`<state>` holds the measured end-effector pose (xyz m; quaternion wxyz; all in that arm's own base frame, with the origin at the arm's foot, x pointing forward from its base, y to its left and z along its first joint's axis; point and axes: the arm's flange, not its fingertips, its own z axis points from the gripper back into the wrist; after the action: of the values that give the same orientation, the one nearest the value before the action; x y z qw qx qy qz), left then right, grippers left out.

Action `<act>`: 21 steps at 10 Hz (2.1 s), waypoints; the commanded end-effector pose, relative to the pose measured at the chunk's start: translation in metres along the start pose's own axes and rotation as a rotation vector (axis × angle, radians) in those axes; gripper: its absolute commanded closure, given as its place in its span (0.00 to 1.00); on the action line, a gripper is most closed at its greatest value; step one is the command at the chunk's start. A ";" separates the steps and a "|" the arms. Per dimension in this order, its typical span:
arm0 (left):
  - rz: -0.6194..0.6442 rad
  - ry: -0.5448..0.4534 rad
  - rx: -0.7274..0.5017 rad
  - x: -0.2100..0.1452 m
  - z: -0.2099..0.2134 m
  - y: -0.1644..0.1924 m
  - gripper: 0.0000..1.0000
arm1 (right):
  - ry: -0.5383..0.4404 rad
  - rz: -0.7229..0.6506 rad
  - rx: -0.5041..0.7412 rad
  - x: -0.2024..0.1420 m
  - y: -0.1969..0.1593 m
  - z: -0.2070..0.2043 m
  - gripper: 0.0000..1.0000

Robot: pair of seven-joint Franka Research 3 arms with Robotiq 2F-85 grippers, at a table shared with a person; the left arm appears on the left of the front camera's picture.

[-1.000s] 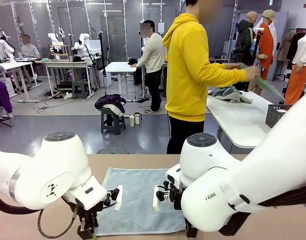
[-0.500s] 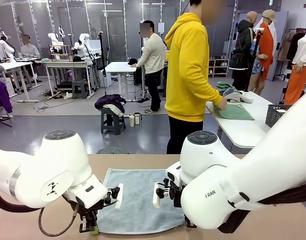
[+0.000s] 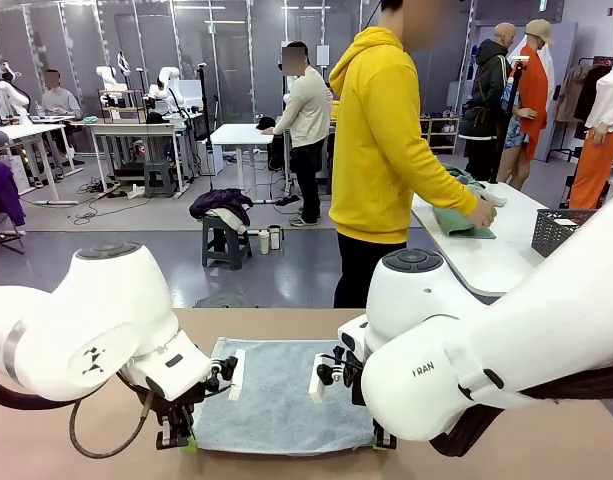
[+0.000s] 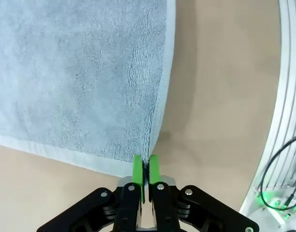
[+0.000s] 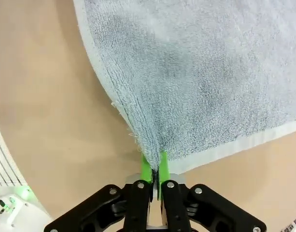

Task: Fold the towels and place them in the basket.
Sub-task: When a person lays out a Towel with hook on the table, fold it in half twice.

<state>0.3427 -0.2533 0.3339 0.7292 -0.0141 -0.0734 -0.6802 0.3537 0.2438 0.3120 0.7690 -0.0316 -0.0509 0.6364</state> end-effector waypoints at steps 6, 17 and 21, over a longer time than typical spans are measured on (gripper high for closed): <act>0.054 -0.057 -0.055 -0.035 0.065 -0.031 1.00 | -0.113 -0.005 -0.011 -0.006 0.014 0.083 1.00; 0.118 -0.050 0.113 -0.012 0.071 0.046 1.00 | -0.067 0.013 -0.018 0.033 -0.040 0.087 1.00; 0.095 -0.082 0.080 -0.015 0.075 0.040 1.00 | -0.093 -0.008 -0.019 0.032 -0.036 0.086 1.00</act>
<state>0.3784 -0.2278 0.4085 0.7567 -0.0129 -0.1296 -0.6407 0.3853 0.2689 0.4009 0.7674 -0.0103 -0.0897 0.6348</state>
